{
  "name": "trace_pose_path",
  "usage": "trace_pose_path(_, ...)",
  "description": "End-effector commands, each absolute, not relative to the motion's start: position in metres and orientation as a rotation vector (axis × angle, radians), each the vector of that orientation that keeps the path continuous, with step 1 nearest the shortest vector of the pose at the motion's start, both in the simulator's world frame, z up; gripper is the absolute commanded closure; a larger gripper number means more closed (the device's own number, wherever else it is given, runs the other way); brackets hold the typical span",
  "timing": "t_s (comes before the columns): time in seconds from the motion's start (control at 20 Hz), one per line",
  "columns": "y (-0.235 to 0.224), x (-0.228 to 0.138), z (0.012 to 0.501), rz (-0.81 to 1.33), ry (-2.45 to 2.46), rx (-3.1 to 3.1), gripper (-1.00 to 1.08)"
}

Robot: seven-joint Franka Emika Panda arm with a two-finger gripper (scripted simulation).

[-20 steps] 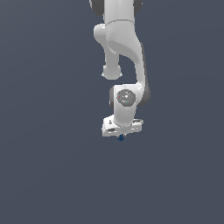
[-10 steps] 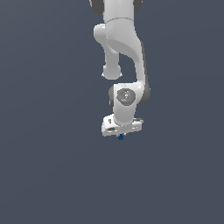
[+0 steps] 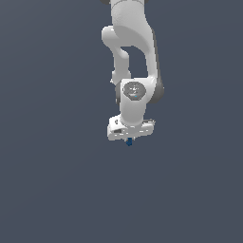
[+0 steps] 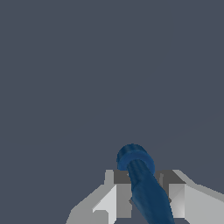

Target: Pick up the object and move it to a goal position.

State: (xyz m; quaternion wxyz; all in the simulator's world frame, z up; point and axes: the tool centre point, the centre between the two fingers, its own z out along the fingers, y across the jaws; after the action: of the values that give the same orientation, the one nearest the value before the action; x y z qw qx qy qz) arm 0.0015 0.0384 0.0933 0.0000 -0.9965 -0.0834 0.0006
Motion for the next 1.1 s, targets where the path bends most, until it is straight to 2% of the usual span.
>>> trace_pose_path(0.0,0.034,-0.003,0.113,0.0,-0.262,-3.131,1.08)
trace_pose_path(0.7,0.001,-0.037,0.26,0.0,-0.261,-3.13,1.08)
trace_pose_path(1.05,-0.011,-0.047,0.316,0.0,-0.261,-3.13,1.08)
